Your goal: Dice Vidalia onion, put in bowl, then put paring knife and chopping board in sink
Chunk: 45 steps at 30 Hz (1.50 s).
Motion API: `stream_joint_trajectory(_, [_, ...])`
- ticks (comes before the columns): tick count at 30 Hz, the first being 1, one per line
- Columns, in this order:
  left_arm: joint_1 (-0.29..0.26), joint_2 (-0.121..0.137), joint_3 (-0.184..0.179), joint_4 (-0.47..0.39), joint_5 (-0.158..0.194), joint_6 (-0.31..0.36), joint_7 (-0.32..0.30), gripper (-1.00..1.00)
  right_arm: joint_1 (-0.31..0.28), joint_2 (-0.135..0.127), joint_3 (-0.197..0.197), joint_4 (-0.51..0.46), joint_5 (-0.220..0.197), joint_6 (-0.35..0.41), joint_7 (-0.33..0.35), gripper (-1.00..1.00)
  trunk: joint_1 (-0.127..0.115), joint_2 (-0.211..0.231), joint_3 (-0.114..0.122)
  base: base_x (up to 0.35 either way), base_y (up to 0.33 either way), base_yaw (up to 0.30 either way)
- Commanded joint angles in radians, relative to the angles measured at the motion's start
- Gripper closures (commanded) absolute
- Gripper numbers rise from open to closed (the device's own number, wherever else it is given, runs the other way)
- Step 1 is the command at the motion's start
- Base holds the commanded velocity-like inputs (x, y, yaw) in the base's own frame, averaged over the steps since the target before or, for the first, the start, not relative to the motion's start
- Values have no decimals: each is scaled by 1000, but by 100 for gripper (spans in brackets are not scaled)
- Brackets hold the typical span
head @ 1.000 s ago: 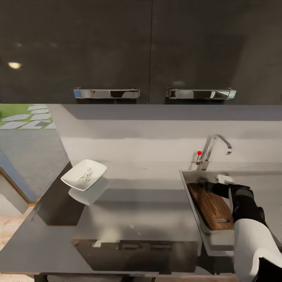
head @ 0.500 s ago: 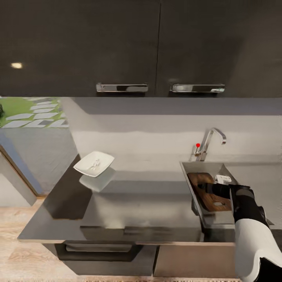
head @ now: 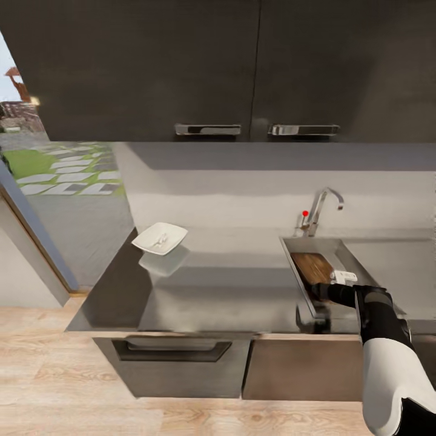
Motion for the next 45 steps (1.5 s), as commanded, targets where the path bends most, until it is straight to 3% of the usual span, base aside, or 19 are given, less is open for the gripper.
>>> stream_joint_trajectory(1, [-2, -1, -9, 4, 8, -7, 1, -100, -1, 1, -3, -1, 11, 2, 10, -100, 0, -2, -2, -298, 108, 0])
stream_joint_trajectory(32, [-2, -1, -9, 4, 8, -7, 1, -100, -1, 4, -3, 16, 18, -18, 2, -100, 0, -2, -2, -298, 109, 0])
stream_joint_trajectory(35, [-2, -1, -9, 3, 7, -7, 1, -100, 2, 5, -3, 43, 19, -87, 1, -100, 0, -2, -2, -298, 115, 0])
stream_joint_trajectory(39, [-2, 0, -8, 1, 6, -5, 2, -100, 6, -1, -7, 250, 23, -291, -28, -100, 0, -2, -2, -167, 54, 0])
stream_joint_trajectory(42, [-2, -1, -4, -3, 4, -3, 9, -100, 9, -2, -7, 480, 24, -513, -172, -100, 0, -2, -2, -37, 11, 0])
stream_joint_trajectory(43, [-1, -2, -3, -13, 3, -3, 24, -100, 27, -4, -7, 615, 24, -639, -282, -100, 0, -2, -2, -11, 3, 0])
stream_joint_trajectory(45, [0, -4, -2, -53, 3, -2, 62, -100, 81, -5, -3, 761, 25, -831, -434, -100, 0, -2, -2, -6, 2, 0])
